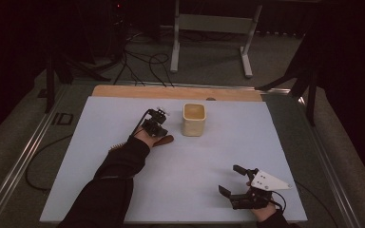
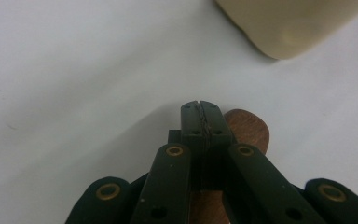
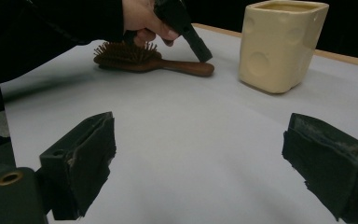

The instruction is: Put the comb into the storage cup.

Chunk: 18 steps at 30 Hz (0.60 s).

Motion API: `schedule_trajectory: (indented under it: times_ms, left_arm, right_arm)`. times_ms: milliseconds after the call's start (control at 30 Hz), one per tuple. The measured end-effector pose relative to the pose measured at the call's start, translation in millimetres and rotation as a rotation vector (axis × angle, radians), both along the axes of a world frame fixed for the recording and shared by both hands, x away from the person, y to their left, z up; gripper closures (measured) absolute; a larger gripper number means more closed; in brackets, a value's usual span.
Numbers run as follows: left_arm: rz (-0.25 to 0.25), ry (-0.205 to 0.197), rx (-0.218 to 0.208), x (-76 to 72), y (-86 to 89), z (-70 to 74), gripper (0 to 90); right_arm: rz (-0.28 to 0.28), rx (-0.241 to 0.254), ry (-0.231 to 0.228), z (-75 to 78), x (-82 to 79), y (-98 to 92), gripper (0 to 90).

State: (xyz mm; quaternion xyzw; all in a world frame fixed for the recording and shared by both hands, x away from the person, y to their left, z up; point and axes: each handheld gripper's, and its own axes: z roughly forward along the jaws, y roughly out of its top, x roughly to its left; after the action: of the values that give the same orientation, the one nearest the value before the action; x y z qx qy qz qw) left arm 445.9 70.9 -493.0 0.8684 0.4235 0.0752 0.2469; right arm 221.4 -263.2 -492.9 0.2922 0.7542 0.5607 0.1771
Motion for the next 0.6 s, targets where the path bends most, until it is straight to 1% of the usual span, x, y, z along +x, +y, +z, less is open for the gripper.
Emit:
schedule_trajectory:
  times_ms: [67,100,200,233,400,467,533,600]
  left_arm:
    - [-0.012,0.01,-0.01,-4.3,-2.6,-0.7,90.0]
    - [-0.017,0.011,-0.007,-6.7,-3.7,-0.9,90.0]
    - [-0.03,0.011,-0.016,-14.1,-6.6,-0.9,90.0]
    - [-0.044,0.011,-0.011,-17.0,-7.2,-0.6,90.0]
    - [-0.076,0.016,-0.004,-28.7,-9.4,0.3,90.0]
    - [-0.089,0.021,-0.01,-33.1,-9.7,-0.6,90.0]
    - [-0.103,0.022,0.0,-37.4,-10.1,-2.2,90.0]
    - [-0.111,0.027,-0.003,-40.8,-9.6,-3.3,90.0]
  right_arm:
    - [0.0,0.0,0.0,0.4,-0.3,-0.3,9.0]
    - [0.002,-0.001,-0.002,0.5,-0.3,-0.6,9.0]
    - [-0.002,0.003,-0.004,1.0,-0.5,-0.7,8.9]
    - [-0.002,0.003,-0.003,1.2,-0.7,-0.9,9.0]
    - [-0.002,0.005,-0.003,1.2,-0.7,-0.9,9.0]
    - [-0.003,0.002,-0.004,1.5,-0.8,-0.9,8.9]
    - [-0.003,0.005,-0.005,1.5,-0.6,-1.0,8.9]
    - [-0.006,0.008,0.0,1.4,-0.5,-1.0,9.0]
